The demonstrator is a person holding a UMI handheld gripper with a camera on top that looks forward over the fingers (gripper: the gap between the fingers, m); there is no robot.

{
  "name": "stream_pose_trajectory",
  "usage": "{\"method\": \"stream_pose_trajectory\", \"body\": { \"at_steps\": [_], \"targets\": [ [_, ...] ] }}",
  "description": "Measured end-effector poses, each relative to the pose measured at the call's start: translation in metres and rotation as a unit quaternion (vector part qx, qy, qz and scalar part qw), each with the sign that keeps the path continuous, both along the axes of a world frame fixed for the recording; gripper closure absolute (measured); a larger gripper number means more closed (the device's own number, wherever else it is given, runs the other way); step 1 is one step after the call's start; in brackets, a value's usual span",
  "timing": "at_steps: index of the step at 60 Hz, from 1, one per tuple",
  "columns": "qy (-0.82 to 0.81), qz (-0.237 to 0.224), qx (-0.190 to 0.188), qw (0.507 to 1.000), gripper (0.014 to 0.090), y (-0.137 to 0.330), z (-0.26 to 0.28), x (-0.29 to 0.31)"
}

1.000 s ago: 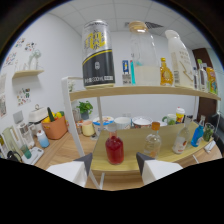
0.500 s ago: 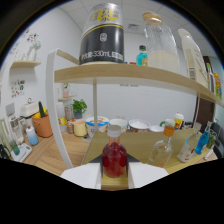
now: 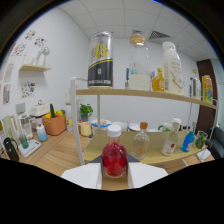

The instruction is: Make me a cup of Vodka Sunrise.

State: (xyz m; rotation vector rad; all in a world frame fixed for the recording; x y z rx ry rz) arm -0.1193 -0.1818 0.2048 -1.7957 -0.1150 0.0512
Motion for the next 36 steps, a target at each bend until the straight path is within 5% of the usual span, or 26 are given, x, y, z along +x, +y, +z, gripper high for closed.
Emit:
{"method": "stream_pose_trajectory", "body": {
  "at_steps": [20, 36],
  "targets": [
    [0.035, -0.045, -0.061, 0.997, 0.0706, -0.044, -0.067, 0.062],
    [0.374, -0.058, -0.078, 0.922, 0.0707, -0.032, -0.040, 0.063]
  ]
}}
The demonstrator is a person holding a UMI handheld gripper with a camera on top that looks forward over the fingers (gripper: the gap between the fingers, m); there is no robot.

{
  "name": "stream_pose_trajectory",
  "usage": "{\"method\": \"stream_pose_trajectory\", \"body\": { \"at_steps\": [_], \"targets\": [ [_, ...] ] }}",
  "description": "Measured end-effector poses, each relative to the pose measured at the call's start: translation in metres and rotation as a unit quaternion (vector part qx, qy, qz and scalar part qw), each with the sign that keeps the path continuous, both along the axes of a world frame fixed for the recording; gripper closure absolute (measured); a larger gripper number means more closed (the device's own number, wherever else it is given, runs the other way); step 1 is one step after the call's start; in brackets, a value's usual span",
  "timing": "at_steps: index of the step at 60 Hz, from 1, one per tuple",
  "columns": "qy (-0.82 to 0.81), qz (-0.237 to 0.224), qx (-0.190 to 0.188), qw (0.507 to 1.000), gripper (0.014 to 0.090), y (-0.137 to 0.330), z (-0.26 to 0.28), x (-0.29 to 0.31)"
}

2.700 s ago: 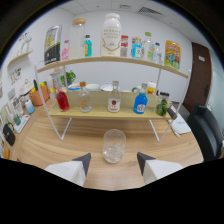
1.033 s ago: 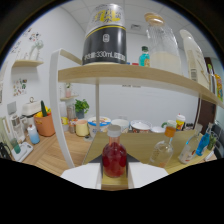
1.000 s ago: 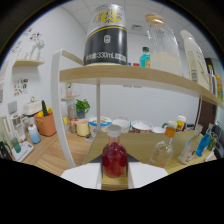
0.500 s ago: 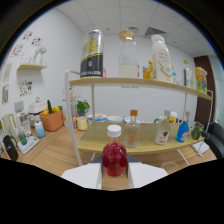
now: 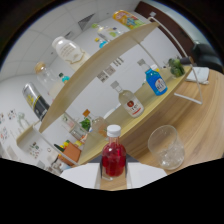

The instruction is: Make me a cup of Vodka Sunrise.

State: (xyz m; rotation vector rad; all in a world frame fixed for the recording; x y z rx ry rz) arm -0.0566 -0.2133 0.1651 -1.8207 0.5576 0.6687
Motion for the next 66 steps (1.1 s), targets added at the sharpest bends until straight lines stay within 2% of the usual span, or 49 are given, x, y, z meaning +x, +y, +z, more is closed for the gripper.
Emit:
{"method": "stream_pose_trajectory", "body": {
  "at_steps": [11, 21, 26, 35, 45, 49, 55, 61, 66],
  "targets": [
    [0.272, -0.021, 0.013, 0.962, 0.0708, 0.011, 0.027, 0.002],
    [0.464, -0.046, 0.025, 0.885, 0.0710, 0.017, 0.041, 0.016],
    [0.555, -0.045, 0.028, 0.830, 0.0710, 0.016, 0.051, 0.023],
    [0.664, -0.047, 0.045, 0.745, 0.0709, 0.013, 0.062, 0.036],
    [0.711, -0.050, 0.061, 0.698, 0.0709, 0.010, 0.066, 0.044],
    [0.700, -0.050, 0.060, 0.710, 0.0708, 0.010, 0.066, 0.042],
    [0.650, -0.048, 0.058, 0.757, 0.0706, 0.009, 0.069, 0.037],
    [0.531, -0.046, 0.060, 0.844, 0.0706, 0.010, 0.074, 0.027],
    [0.337, -0.035, 0.066, 0.938, 0.0706, 0.006, 0.081, 0.014]
  ]
}}
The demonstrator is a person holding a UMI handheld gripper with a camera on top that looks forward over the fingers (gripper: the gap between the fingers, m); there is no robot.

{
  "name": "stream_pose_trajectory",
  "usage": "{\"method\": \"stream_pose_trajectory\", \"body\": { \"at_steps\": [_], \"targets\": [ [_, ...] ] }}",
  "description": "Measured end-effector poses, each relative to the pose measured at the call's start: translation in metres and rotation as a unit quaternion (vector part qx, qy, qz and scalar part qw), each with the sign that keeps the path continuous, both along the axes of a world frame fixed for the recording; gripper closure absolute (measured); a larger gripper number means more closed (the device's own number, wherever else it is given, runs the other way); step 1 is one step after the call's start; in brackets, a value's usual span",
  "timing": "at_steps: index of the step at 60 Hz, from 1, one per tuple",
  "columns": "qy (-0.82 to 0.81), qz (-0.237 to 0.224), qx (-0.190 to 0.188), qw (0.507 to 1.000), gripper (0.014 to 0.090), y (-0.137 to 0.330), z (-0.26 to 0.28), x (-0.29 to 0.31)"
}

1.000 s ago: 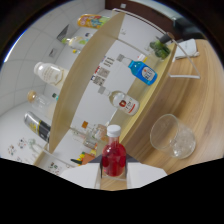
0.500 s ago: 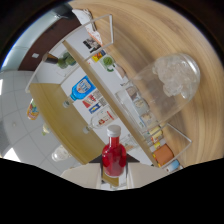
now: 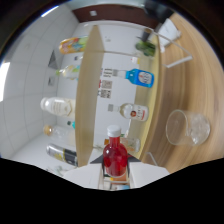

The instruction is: Make me a cup of Vodka Sunrise.

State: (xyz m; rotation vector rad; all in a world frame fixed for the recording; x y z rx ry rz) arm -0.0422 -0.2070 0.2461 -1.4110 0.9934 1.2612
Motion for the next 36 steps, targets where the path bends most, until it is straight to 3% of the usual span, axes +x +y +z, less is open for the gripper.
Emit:
{"method": "stream_pose_trajectory", "body": {
  "at_steps": [8, 17, 25, 36],
  "targets": [
    [-0.348, -0.006, 0.024, 0.937, 0.0705, 0.000, 0.001, -0.028],
    [-0.541, 0.009, 0.026, 0.840, 0.0707, 0.006, -0.039, -0.066],
    [-0.611, 0.063, -0.005, 0.789, 0.0708, 0.013, -0.107, -0.099],
    [-0.632, 0.123, -0.071, 0.762, 0.0707, 0.014, -0.186, -0.123]
  ]
}}
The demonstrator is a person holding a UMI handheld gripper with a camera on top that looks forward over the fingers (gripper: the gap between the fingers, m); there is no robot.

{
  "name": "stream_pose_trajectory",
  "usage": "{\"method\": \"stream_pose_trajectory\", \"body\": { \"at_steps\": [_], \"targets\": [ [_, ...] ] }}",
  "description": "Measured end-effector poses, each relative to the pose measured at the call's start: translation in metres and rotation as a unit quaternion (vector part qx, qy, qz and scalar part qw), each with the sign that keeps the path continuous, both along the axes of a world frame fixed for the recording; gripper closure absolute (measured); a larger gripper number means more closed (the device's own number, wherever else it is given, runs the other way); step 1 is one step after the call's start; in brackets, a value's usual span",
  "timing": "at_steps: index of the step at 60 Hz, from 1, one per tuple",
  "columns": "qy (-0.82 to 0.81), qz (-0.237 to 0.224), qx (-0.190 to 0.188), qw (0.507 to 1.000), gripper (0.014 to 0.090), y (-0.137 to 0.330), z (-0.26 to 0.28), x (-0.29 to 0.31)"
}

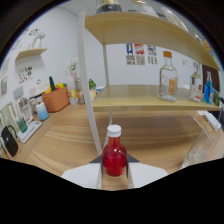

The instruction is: Make me a cup of Vodka Sunrise.

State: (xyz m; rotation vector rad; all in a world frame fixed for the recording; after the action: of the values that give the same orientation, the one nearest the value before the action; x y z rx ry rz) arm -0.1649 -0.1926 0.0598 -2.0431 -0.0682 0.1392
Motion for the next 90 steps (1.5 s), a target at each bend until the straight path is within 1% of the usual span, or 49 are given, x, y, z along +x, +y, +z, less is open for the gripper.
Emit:
{"method": "stream_pose_trajectory", "body": {
  "at_steps": [8, 16, 27, 32, 38, 42, 45, 46, 49, 50, 51, 52, 54, 64, 72, 78, 84, 90],
  "targets": [
    [-0.001, -0.012, -0.047, 0.999, 0.0707, -0.003, -0.027, -0.004],
    [-0.006, -0.030, -0.074, 0.997, 0.0706, -0.004, -0.047, -0.007],
    [-0.020, -0.041, -0.070, 0.997, 0.0695, -0.010, -0.049, -0.006],
    [-0.017, -0.045, -0.074, 0.996, 0.0690, -0.015, -0.050, -0.005],
    [-0.019, -0.039, -0.082, 0.996, 0.0676, -0.022, -0.052, -0.006],
    [-0.018, -0.030, -0.090, 0.995, 0.0615, -0.026, -0.055, -0.007],
    [-0.012, -0.020, -0.098, 0.995, 0.0538, -0.031, -0.057, -0.010],
    [-0.008, -0.014, -0.101, 0.995, 0.0485, -0.033, -0.057, -0.012],
    [0.007, 0.001, -0.100, 0.995, 0.0218, -0.038, -0.052, -0.018],
    [0.011, 0.005, -0.098, 0.995, 0.0178, -0.039, -0.049, -0.019],
    [0.013, 0.007, -0.096, 0.995, 0.0207, -0.041, -0.046, -0.018],
    [0.013, 0.008, -0.093, 0.996, 0.0216, -0.042, -0.042, -0.017],
    [0.010, 0.005, -0.083, 0.996, 0.0188, -0.044, -0.032, -0.011],
    [0.007, 0.019, -0.026, 0.999, 0.0200, -0.059, 0.032, 0.007],
    [0.001, 0.009, 0.007, 1.000, 0.0189, -0.079, 0.076, 0.044],
    [0.002, -0.008, 0.017, 1.000, 0.0191, -0.094, 0.095, 0.083],
    [0.001, -0.026, 0.017, 1.000, 0.0196, -0.109, 0.098, 0.125],
    [-0.001, -0.038, 0.005, 0.999, 0.0202, -0.123, 0.097, 0.164]
  ]
}}
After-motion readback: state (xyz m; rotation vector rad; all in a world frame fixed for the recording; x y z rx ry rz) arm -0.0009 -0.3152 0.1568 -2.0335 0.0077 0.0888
